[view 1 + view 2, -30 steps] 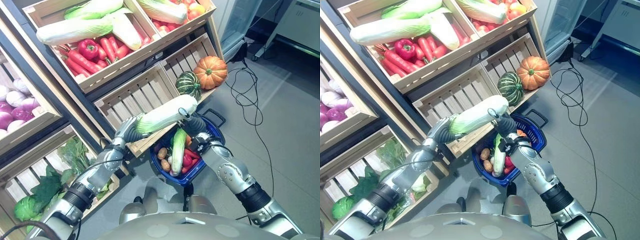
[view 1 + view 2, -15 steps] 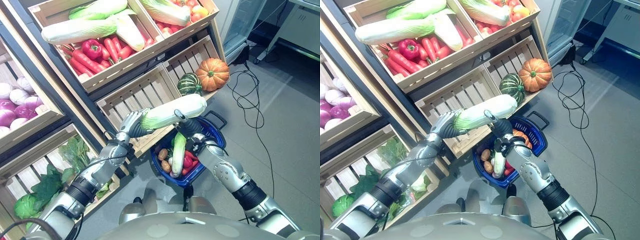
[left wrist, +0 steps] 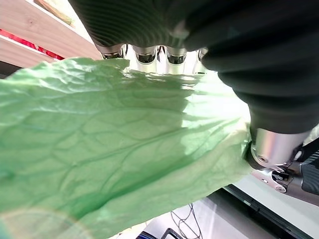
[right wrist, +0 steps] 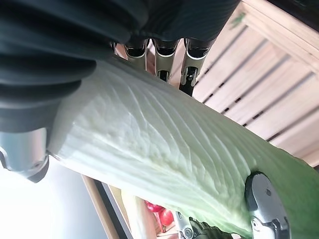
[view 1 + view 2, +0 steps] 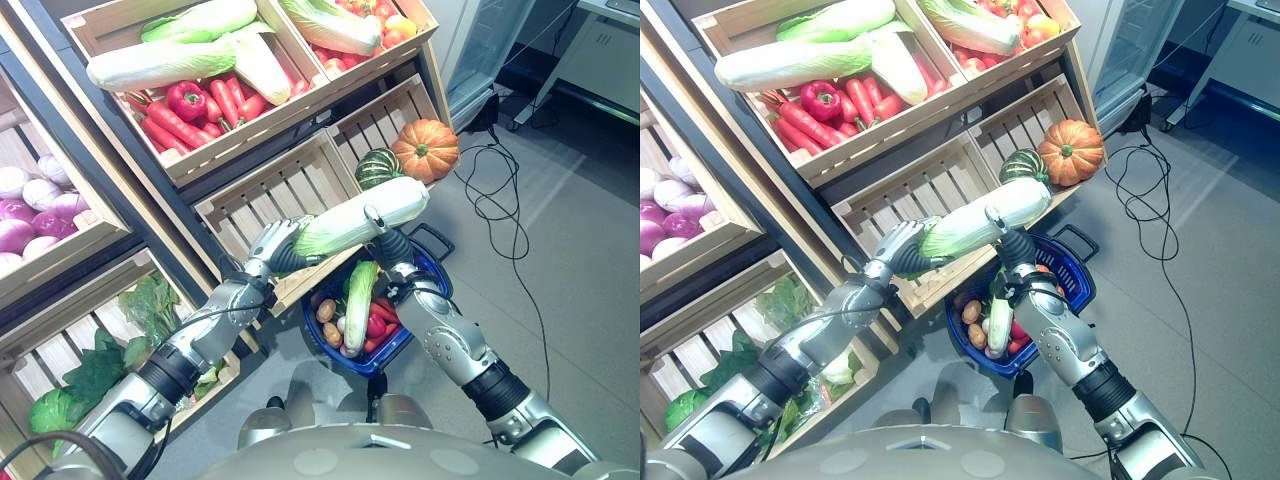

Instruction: Pick up fruits and vegetables into the basket

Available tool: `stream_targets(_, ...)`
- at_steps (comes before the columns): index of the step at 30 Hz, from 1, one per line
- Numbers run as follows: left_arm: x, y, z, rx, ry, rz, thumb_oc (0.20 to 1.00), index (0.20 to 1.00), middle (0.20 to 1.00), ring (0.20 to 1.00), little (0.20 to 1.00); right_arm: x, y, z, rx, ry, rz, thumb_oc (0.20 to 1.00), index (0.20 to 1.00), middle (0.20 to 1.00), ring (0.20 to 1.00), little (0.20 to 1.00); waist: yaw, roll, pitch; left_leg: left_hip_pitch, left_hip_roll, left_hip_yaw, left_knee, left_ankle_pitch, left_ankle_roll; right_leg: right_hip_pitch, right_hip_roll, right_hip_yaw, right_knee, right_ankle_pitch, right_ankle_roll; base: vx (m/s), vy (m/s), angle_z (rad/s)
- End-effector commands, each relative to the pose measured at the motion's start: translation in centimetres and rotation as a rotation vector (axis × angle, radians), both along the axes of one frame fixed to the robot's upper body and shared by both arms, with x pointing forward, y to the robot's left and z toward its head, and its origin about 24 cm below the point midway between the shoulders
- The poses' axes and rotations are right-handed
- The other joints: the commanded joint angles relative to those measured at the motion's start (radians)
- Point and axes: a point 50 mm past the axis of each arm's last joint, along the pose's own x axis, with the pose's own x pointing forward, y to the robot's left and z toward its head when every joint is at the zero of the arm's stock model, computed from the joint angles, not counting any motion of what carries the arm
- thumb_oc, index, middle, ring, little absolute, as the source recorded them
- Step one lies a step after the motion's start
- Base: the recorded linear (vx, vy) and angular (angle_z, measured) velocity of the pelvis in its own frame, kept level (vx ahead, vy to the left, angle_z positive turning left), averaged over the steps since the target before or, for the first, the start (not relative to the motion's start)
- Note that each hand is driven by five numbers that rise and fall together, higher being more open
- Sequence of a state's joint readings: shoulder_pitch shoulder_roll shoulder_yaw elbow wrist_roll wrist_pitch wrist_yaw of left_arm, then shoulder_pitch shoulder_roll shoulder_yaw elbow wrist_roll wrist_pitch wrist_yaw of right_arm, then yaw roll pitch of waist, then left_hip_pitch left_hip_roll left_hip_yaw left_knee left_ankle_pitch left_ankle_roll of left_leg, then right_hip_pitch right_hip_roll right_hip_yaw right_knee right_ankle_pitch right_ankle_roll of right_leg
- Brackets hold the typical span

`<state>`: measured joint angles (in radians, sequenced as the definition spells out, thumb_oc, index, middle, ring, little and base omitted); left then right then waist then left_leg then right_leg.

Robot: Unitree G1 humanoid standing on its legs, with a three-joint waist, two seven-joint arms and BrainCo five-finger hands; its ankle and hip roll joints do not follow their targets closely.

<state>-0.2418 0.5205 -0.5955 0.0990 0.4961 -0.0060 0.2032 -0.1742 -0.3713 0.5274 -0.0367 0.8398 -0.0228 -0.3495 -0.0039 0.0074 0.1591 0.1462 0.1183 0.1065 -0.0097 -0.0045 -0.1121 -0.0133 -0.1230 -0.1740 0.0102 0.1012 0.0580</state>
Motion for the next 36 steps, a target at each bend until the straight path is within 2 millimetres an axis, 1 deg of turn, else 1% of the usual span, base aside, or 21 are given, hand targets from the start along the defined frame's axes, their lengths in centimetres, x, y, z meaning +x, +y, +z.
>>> stream_targets(1, -1.2, -0.4, -0.7, -0.014, 0.05, -0.058, 0.454, 0.454, 0.454, 0.454, 0.454, 2.3, -1.1, 8.0, 0.073, -0.406, -0.092, 0.2, 0.2, 0.2, 0.2, 0.2, 0.007, -0.014, 0.011, -0.039, -0.013, 0.016, 0.038, -0.099, 0.047, 0.078, -0.097, 0.027, 0.04, -0.139, 0.131, 0.0, 0.0, 0.0)
stream_targets(2, -1.3, 0.2, -1.1, -0.026, 0.075, -0.029, 0.74, 0.74, 0.74, 0.74, 0.74, 2.3, -1.6, 8.3, 0.065, -0.423, -0.104, 0.2, 0.2, 0.2, 0.2, 0.2, 0.008, -0.013, 0.014, -0.039, -0.012, 0.015, 0.038, -0.099, 0.047, 0.079, -0.095, 0.027, 0.042, -0.141, 0.129, 0.0, 0.0, 0.0)
stream_targets(3, -1.3, 0.3, -1.2, -0.027, 0.081, -0.022, 1.0, 1.0, 1.0, 1.0, 1.0, 2.3, -1.7, 8.3, 0.062, -0.428, -0.107, 0.2, 0.2, 0.2, 0.2, 0.2, 0.008, -0.013, 0.015, -0.039, -0.012, 0.015, 0.037, -0.099, 0.047, 0.079, -0.095, 0.027, 0.042, -0.141, 0.129, 0.0, 0.0, 0.0)
stream_targets(4, -1.4, 0.9, -1.7, -0.036, 0.104, 0.011, 1.0, 1.0, 1.0, 1.0, 1.0, 2.3, -2.2, 8.6, 0.053, -0.447, -0.122, 0.2, 0.2, 0.2, 0.2, 0.2, 0.01, -0.013, 0.019, -0.041, -0.01, 0.015, 0.038, -0.098, 0.047, 0.077, -0.093, 0.026, 0.044, -0.143, 0.127, -0.01, -0.03, 0.0)
stream_targets(5, -1.9, 2.2, -2.6, -0.06, 0.155, 0.065, 1.0, 1.0, 1.0, 1.0, 1.0, 2.1, -3.2, 9.1, 0.036, -0.484, -0.151, 0.2, 0.2, 0.2, 0.2, 0.2, 0.013, -0.011, 0.027, -0.046, -0.007, 0.013, 0.041, -0.096, 0.045, 0.072, -0.092, 0.022, 0.051, -0.147, 0.124, -0.02, -0.036, 0.0)
stream_targets(8, -2.9, 4.6, -4.3, -0.152, 0.262, 0.185, 1.0, 1.0, 1.0, 1.0, 1.0, 1.7, -5.0, 10.2, -0.006, -0.553, -0.213, 0.2, 0.2, 0.2, 0.2, 0.2, 0.02, -0.006, 0.044, -0.065, -0.004, 0.008, 0.05, -0.093, 0.043, 0.056, -0.09, 0.017, 0.066, -0.154, 0.116, -0.04, -0.024, 0.01)
stream_targets(9, -3.1, 4.9, -4.5, -0.177, 0.279, 0.211, 1.0, 1.0, 1.0, 1.0, 1.0, 1.6, -5.2, 10.3, -0.014, -0.563, -0.222, 0.2, 0.2, 0.2, 0.2, 0.2, 0.021, -0.005, 0.046, -0.068, -0.004, 0.007, 0.051, -0.092, 0.043, 0.054, -0.089, 0.016, 0.068, -0.156, 0.115, -0.05, -0.018, 0.01)
stream_targets(11, -4.1, 6.4, -5.7, -0.253, 0.328, 0.304, 1.0, 1.0, 1.0, 1.0, 1.0, 1.2, -6.6, 10.9, -0.06, -0.61, -0.277, 0.2, 0.2, 0.2, 0.2, 0.2, 0.027, 0.0, 0.057, -0.079, -0.002, 0.001, 0.055, -0.091, 0.044, 0.043, -0.085, 0.009, 0.081, -0.164, 0.107, -0.05, -0.027, 0.01)
stream_targets(12, -5.2, 7.6, -6.8, -0.318, 0.384, 0.368, 1.0, 1.0, 1.0, 1.0, 1.0, 0.8, -8.0, 11.3, -0.099, -0.644, -0.33, 0.2, 0.2, 0.2, 0.2, 0.2, 0.034, 0.001, 0.07, -0.095, 0.0, -0.005, 0.061, -0.088, 0.043, 0.031, -0.081, 0.005, 0.093, -0.171, 0.1, -0.08, -0.05, 0.05)
stream_targets(13, -5.9, 8.3, -7.5, -0.375, 0.422, 0.423, 1.0, 1.0, 1.0, 1.0, 1.0, 0.5, -8.7, 11.5, -0.127, -0.663, -0.369, 0.2, 0.2, 0.2, 0.2, 0.2, 0.037, 0.003, 0.077, -0.11, 0.001, -0.008, 0.068, -0.085, 0.042, 0.019, -0.079, 0.002, 0.104, -0.176, 0.095, -0.11, -0.064, 0.08)
stream_targets(15, -6.9, 9.3, -8.2, -0.419, 0.453, 0.47, 1.0, 1.0, 1.0, 1.0, 1.0, 0.1, -9.8, 11.8, -0.159, -0.689, -0.416, 0.2, 0.2, 0.2, 0.2, 0.2, 0.04, 0.005, 0.094, -0.13, 0.003, -0.012, 0.074, -0.081, 0.04, -0.001, -0.075, -0.003, 0.117, -0.181, 0.088, -0.12, -0.046, 0.11)
stream_targets(18, -8.4, 10.8, -9.6, -0.539, 0.527, 0.571, 1.0, 1.0, 1.0, 1.0, 1.0, -0.4, -12.1, 12.1, -0.22, -0.709, -0.506, 0.2, 0.2, 0.2, 0.2, 0.2, 0.039, 0.015, 0.137, -0.174, 0.007, -0.012, 0.083, -0.064, 0.035, -0.045, -0.068, -0.016, 0.142, -0.188, 0.073, -0.17, -0.022, 0.1)
stream_targets(21, -9.0, 11.2, -10.2, -0.58, 0.547, 0.598, 1.0, 1.0, 1.0, 1.0, 1.0, -0.6, -13.2, 12.1, -0.251, -0.708, -0.55, 0.2, 0.2, 0.2, 0.2, 0.2, 0.037, 0.024, 0.161, -0.204, 0.008, -0.014, 0.09, -0.054, 0.032, -0.073, -0.065, -0.022, 0.16, -0.194, 0.064, -0.13, -0.001, 0.05)
stream_targets(23, -9.5, 11.5, -10.5, -0.606, 0.549, 0.62, 1.0, 1.0, 1.0, 1.0, 1.0, -0.6, -14.2, 11.9, -0.295, -0.706, -0.594, 0.2, 0.2, 0.2, 0.2, 0.2, 0.036, 0.036, 0.189, -0.229, 0.006, -0.015, 0.096, -0.043, 0.029, -0.098, -0.064, -0.03, 0.177, -0.198, 0.054, -0.14, 0.019, 0.05)
stream_targets(29, -10.1, 11.7, -10.9, -0.674, 0.569, 0.651, 1.0, 1.0, 1.0, 1.0, 1.0, -0.2, -16.4, 11.2, -0.433, -0.647, -0.679, 0.2, 0.2, 0.2, 0.2, 0.2, 0.041, 0.067, 0.253, -0.292, -0.003, -0.021, 0.119, -0.021, 0.024, -0.161, -0.067, -0.046, 0.229, -0.211, 0.031, -0.1, 0.006, 0.08)
stream_targets(32, -10.2, 11.8, -11.1, -0.69, 0.571, 0.678, 1.0, 1.0, 1.0, 1.0, 1.0, 0.6, -17.1, 10.5, -0.48, -0.589, -0.712, 0.2, 0.2, 0.2, 0.2, 0.2, 0.046, 0.084, 0.299, -0.337, -0.009, -0.027, 0.146, -0.014, 0.022, -0.21, -0.07, -0.049, 0.277, -0.225, 0.02, -0.1, -0.027, 0.1)
stream_targets(34, -10.1, 11.9, -11.1, -0.697, 0.568, 0.689, 1.0, 1.0, 1.0, 1.0, 1.0, 1.0, -17.5, 10.1, -0.484, -0.564, -0.72, 0.2, 0.2, 0.2, 0.2, 0.2, 0.049, 0.09, 0.317, -0.358, -0.01, -0.03, 0.157, -0.01, 0.022, -0.233, -0.071, -0.052, 0.295, -0.226, 0.016, -0.08, -0.038, 0.09)
stream_targets(36, -10.2, 12.1, -11.5, -0.696, 0.577, 0.724, 1.0, 1.0, 1.0, 1.0, 1.0, 1.7, -17.8, 9.3, -0.494, -0.507, -0.734, 0.2, 0.2, 0.2, 0.2, 0.2, 0.056, 0.102, 0.345, -0.394, -0.015, -0.034, 0.174, -0.003, 0.023, -0.27, -0.072, -0.058, 0.324, -0.229, 0.009, -0.1, -0.066, 0.08)
